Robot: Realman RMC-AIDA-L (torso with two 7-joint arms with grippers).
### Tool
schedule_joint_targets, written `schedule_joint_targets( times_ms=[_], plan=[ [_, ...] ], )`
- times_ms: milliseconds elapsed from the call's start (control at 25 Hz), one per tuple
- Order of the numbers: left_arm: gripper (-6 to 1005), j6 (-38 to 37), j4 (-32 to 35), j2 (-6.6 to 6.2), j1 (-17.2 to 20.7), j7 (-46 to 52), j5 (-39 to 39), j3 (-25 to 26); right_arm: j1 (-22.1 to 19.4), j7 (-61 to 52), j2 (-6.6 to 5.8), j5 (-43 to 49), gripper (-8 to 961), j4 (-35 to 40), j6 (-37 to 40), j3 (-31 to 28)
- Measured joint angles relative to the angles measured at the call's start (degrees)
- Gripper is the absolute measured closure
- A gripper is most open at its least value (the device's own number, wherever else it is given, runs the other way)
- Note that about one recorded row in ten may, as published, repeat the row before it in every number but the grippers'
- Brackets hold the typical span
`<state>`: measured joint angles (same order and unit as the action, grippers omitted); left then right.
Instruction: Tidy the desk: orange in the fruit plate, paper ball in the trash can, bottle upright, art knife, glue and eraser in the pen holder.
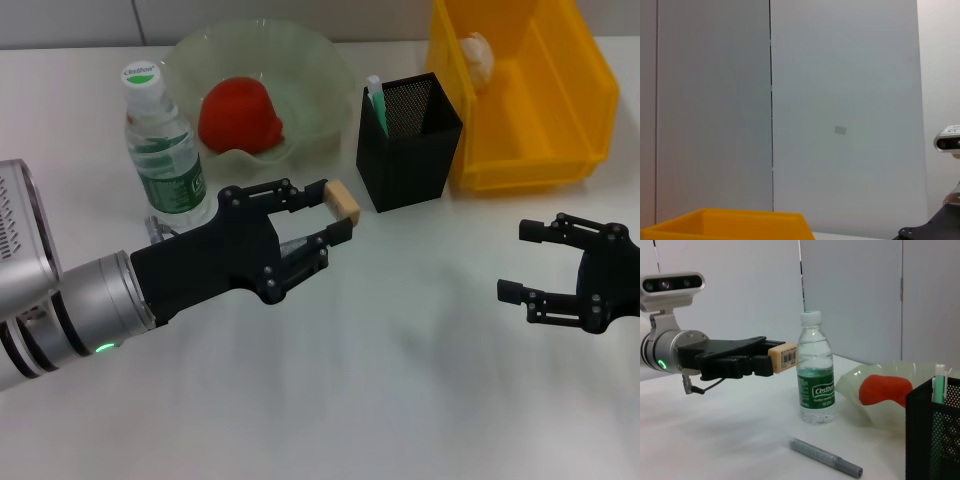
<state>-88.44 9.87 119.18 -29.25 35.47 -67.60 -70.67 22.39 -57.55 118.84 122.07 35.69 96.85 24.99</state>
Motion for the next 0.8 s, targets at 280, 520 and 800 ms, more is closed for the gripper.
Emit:
schedule_joint_targets(
  times_ms=[280,520,800],
  plan=[
    [559,-1.0,-0.1,-0.03,0.1,0.0,-0.2,-0.1,0.2,-1.1,-0.06,0.0,198,0.0,0.4,0.1],
    [555,-1.5,0.0,-0.08,0.2,0.1,-0.4,-0.1,0.3,-1.1,0.01,0.1,202,0.0,0.3,0.2],
    [550,-1.4,0.7,-0.49,-0.2,3.3,-0.8,-3.3,0.3,-1.8,-0.01,0.2,206,0.0,0.5,0.1]
  ],
)
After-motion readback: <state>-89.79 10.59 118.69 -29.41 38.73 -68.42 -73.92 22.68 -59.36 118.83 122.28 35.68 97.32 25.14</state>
